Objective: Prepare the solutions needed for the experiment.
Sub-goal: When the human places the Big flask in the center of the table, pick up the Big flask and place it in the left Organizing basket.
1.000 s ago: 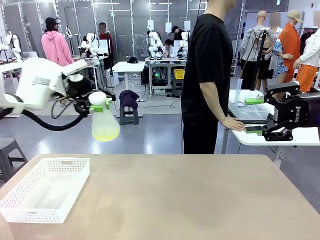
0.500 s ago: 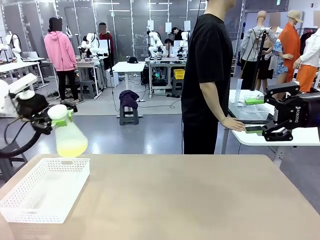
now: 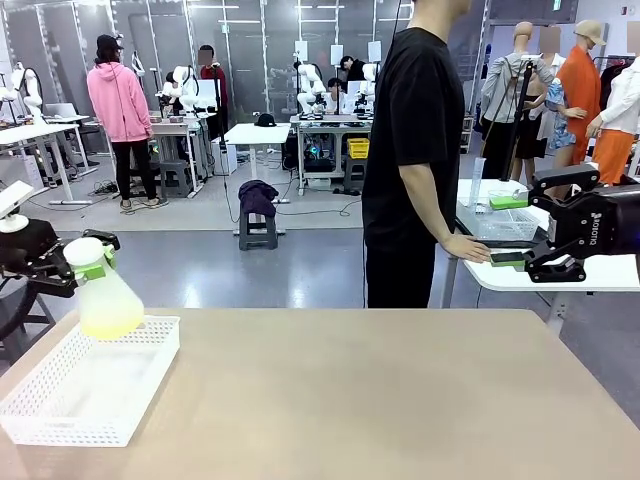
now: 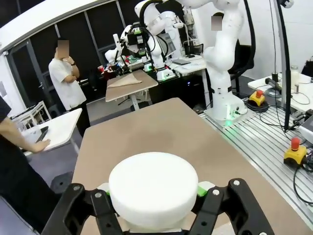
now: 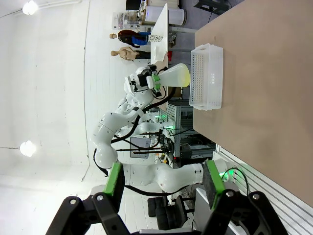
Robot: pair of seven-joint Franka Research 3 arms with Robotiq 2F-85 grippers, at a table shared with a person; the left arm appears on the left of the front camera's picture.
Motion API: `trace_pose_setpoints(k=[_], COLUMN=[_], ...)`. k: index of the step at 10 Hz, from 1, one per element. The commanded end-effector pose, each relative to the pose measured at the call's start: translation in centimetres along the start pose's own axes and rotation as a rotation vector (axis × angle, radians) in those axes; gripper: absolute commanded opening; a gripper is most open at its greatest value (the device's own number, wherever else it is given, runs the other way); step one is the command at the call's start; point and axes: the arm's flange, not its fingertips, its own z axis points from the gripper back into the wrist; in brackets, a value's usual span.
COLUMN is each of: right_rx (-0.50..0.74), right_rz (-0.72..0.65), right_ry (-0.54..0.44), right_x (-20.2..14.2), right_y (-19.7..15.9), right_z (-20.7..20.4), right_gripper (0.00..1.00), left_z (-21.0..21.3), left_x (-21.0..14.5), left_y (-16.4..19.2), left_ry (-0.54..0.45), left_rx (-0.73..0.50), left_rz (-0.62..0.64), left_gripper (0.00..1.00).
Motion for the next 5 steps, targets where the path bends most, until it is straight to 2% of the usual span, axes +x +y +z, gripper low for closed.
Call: trace_pose_setpoints(k=[1, 5], right_rx=[0.015, 0.015], right_rz=[0.006, 0.006], right_ry=[0.000, 0.000], right_x=[0.0, 0.0], right_y=[0.2, 0.2], right_z=[-0.1, -0.1], right_gripper=[0.81, 0.81], left_z=[0.1, 1.2], left_x=[-0.6, -5.4], left_y=[0.3, 0.1], left_ry=[-0.037, -0.050], left_rx=[0.031, 0.033], left_rz=[0.039, 0.120], left_gripper=[0.16, 0.16])
